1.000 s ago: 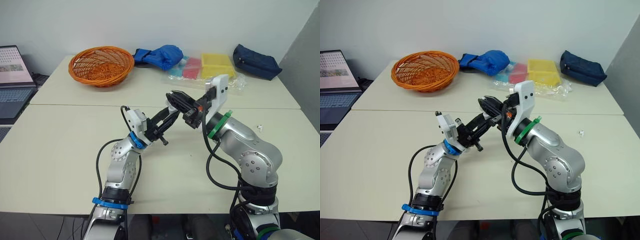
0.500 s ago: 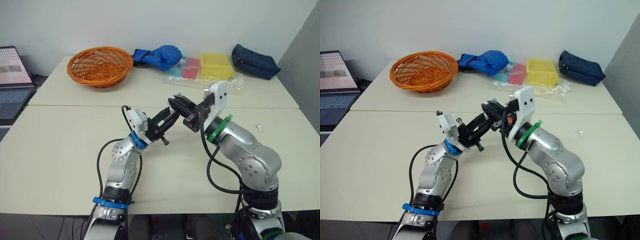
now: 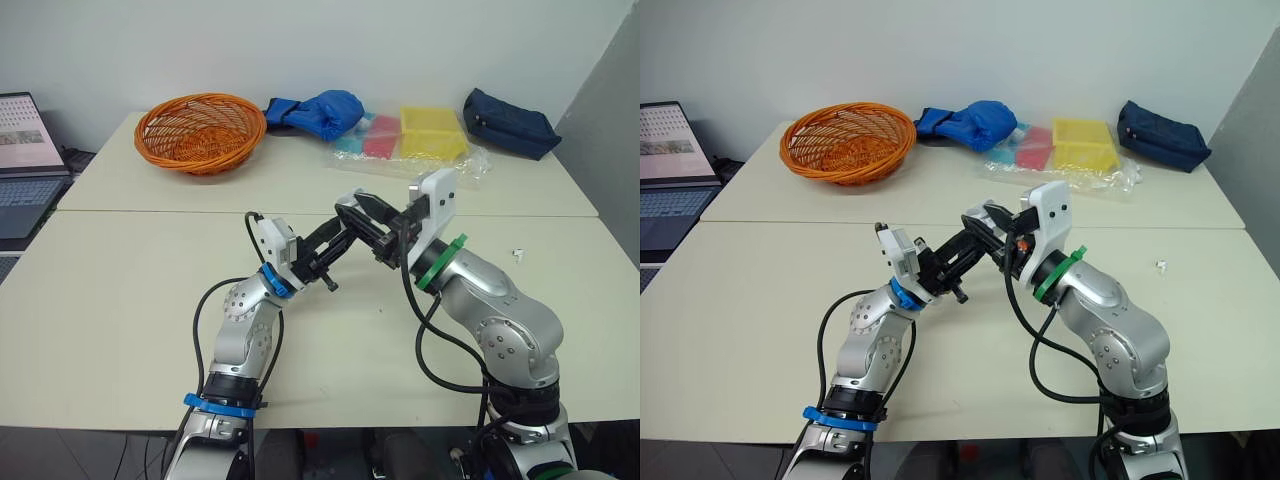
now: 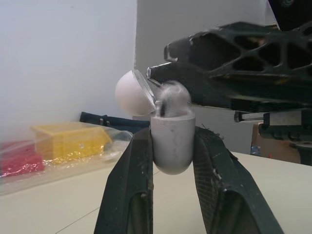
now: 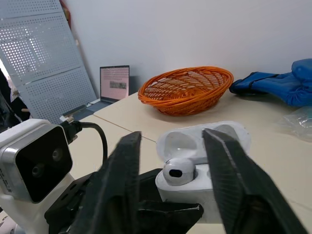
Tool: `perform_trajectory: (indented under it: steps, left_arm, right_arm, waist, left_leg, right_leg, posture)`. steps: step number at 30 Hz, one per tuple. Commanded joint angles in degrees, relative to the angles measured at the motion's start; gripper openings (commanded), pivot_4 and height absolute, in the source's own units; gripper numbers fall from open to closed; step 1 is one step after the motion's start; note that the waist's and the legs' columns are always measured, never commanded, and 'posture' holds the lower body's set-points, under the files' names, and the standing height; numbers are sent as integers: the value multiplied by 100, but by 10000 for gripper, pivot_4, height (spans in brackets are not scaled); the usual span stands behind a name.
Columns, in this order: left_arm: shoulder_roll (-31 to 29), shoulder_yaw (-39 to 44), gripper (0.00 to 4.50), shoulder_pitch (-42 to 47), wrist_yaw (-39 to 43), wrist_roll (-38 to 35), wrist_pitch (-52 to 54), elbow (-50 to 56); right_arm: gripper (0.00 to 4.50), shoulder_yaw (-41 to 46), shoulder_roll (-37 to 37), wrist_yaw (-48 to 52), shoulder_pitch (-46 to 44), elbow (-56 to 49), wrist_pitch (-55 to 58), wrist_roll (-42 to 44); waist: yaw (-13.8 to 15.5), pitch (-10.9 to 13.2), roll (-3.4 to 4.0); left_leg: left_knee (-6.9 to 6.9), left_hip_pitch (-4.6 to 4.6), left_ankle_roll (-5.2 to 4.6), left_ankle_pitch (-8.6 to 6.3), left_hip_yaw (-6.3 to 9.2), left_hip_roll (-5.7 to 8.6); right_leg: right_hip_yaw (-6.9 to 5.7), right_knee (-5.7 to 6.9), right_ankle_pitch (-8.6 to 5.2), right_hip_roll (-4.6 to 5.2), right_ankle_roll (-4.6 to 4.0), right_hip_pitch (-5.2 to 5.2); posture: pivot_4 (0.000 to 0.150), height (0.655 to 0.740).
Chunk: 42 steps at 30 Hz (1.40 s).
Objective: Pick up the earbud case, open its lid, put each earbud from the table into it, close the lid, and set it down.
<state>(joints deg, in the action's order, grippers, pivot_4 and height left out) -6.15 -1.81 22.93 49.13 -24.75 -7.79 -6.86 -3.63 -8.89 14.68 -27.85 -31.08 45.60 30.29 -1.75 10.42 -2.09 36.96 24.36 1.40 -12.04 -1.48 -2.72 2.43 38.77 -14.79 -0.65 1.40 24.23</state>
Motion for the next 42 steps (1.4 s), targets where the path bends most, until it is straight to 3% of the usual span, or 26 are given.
perform_trajectory:
  steps: [1, 9, 11, 15, 20, 24, 27, 32, 42]
  left_arm:
    - [50, 19, 7592, 127, 44, -143, -111, 301]
    - [25, 24, 7592, 105, 57, -149, -84, 302]
    - [-14, 42, 7592, 79, 84, -159, -80, 283]
    - [-179, 126, 7592, 55, 271, -195, -154, 117]
    - [-186, 148, 7592, 16, 339, -211, -188, 75]
    - [-116, 126, 7592, 6, 296, -153, -239, 45]
    - [-81, 104, 7592, 27, 288, -143, -238, 46]
    - [-84, 109, 7592, 87, 269, -135, -221, 26]
    - [-211, 137, 7592, -5, 257, -168, -127, 194]
  right_arm:
    - [23591, 24, -60, -57, 17, 63, -79, -106]
    - [23591, 449, 53, 27, -121, -133, -130, 324]
    - [23591, 647, -231, 289, -184, -404, 15, 669]
    - [23591, 1642, -1743, 801, -159, -712, 659, 1448]
    - [23591, 2171, -2592, 499, 821, -28, 310, 462]
    - [23591, 2380, -2083, -673, 1186, 1315, -119, -537]
    - [29079, 2403, -1834, -652, 1146, 1937, -373, -609]
    - [44812, 2257, -1874, -511, 854, 2939, -1091, -1073]
    - [44812, 2144, -1984, -279, 505, 4344, -1619, -1436]
  waist:
    - [0, 0, 0]
    - [1, 0, 0]
    - [1, 0, 0]
    - [21, 1, 1]
    - [37, -2, -2]
    - [-12, -3, -2]
    - [-14, -3, 0]
    - [-13, -3, 12]
    - [-9, -4, 14]
  left_leg:
    - [0, 0, 0, 0, -1, 0]
    - [0, 0, 0, 0, -1, 0]
    - [0, 1, 0, 0, -1, 0]
    - [0, 6, 0, 0, 1, 3]
    - [-4, 2, -1, -1, 5, 7]
    - [-2, -5, 0, 0, -12, 10]
    - [-3, -21, -1, 0, -20, 8]
    - [-4, -27, -1, 0, -23, 4]
    - [-7, -26, -1, 0, -26, 5]
  right_leg:
    - [1, 0, 0, 0, 0, 0]
    - [1, -1, 0, 0, 0, 0]
    - [1, -1, 0, 1, 0, -1]
    - [-5, -13, 0, 15, 1, -4]
    - [-3, -26, -1, 13, 0, -14]
    - [9, -14, 1, 12, 2, -10]
    - [17, -2, 1, 6, 2, -12]
    - [24, 8, 0, -2, 0, -10]
    - [26, 1, 0, -1, 0, -12]
  posture:
    - [1500, 7400]
    - [1500, 7400]
    - [1500, 7400]
    - [1500, 7400]
    - [1500, 7400]
    - [1500, 7400]
    - [1500, 7400]
    - [1500, 7400]
    - [1500, 7400]
